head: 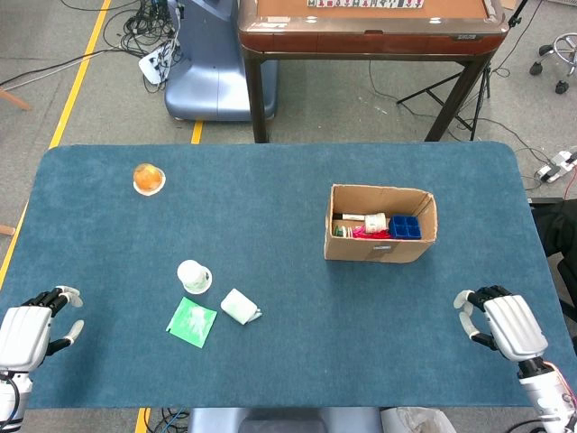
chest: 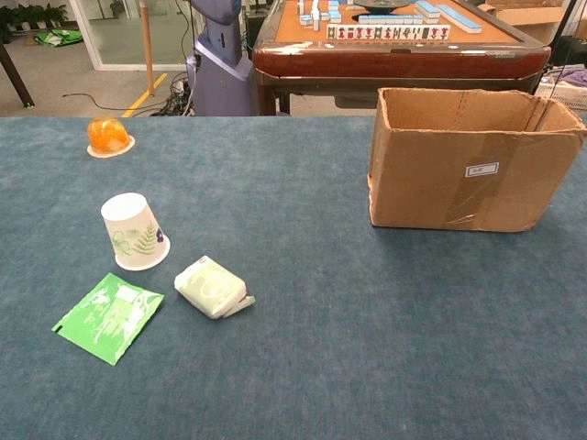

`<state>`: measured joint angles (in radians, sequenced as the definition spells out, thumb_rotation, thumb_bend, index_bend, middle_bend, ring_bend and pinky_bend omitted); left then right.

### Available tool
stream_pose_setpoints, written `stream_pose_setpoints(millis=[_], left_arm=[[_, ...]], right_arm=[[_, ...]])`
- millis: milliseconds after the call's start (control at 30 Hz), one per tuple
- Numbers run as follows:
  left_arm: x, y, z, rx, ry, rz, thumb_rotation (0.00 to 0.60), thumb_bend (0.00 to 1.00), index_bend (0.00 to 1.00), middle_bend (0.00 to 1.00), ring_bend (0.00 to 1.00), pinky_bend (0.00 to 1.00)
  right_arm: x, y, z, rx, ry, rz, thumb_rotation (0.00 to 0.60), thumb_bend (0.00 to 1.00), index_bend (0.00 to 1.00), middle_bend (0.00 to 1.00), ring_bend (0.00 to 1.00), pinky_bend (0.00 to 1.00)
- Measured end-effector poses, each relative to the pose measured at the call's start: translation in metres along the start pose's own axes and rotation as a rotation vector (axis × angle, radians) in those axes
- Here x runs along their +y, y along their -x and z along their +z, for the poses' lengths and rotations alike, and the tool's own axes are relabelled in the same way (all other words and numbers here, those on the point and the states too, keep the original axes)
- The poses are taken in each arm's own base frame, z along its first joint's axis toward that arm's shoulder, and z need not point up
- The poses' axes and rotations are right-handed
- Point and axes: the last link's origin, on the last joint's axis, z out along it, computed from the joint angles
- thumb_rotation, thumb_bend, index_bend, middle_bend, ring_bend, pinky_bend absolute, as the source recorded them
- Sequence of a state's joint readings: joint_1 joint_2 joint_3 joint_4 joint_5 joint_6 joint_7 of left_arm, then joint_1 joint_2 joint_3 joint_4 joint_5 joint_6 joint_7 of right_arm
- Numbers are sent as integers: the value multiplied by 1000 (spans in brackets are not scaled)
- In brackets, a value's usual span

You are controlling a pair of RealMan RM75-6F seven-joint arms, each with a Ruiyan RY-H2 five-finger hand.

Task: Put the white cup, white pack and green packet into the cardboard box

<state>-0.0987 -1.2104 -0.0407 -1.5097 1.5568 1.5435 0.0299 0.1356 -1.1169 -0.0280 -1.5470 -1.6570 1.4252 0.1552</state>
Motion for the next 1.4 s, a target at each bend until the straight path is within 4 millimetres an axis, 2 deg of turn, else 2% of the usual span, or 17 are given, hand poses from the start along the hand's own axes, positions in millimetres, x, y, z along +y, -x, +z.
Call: stream_pose_setpoints(millis=[267,400,467,567,667,800,1067,1400], left_arm=[[-2,1,1,0,3,5,600,246,503,410,433,584],[-1,0,1,6,4,-6,600,246,503,410,433,584],[0,0,1,4,8,-7,600,246,503,410,434,584],[0,1,3,-3,15,-6,600,246,503,410,433,584],[1,1,4,-3,17,-14,600,246,503,410,433,584],[2,1,5,-6,28,-21,600,246,503,410,433,584],[1,-1,5,-5,28,-31,600,246,503,410,433,584],[-1,-3,2,1,19,-32,600,246,503,410,433,584]], right_arm=[[-4,-1,-1,7,-1,0,600,480,522,579,465,432],[-4,-1,0,32,9,28,600,423,520,480,397,431],[-2,-1,1,39,24,39,600,367,492,410,331,431],[0,0,4,40,55,56,600,244,376,300,228,405],[2,0,9,47,83,84,600,133,286,212,148,313],[2,-1,21,58,115,122,600,67,196,142,82,224],[5,-3,50,56,195,180,600,47,137,89,38,170],[16,-1,86,10,287,194,600,47,132,85,36,169]])
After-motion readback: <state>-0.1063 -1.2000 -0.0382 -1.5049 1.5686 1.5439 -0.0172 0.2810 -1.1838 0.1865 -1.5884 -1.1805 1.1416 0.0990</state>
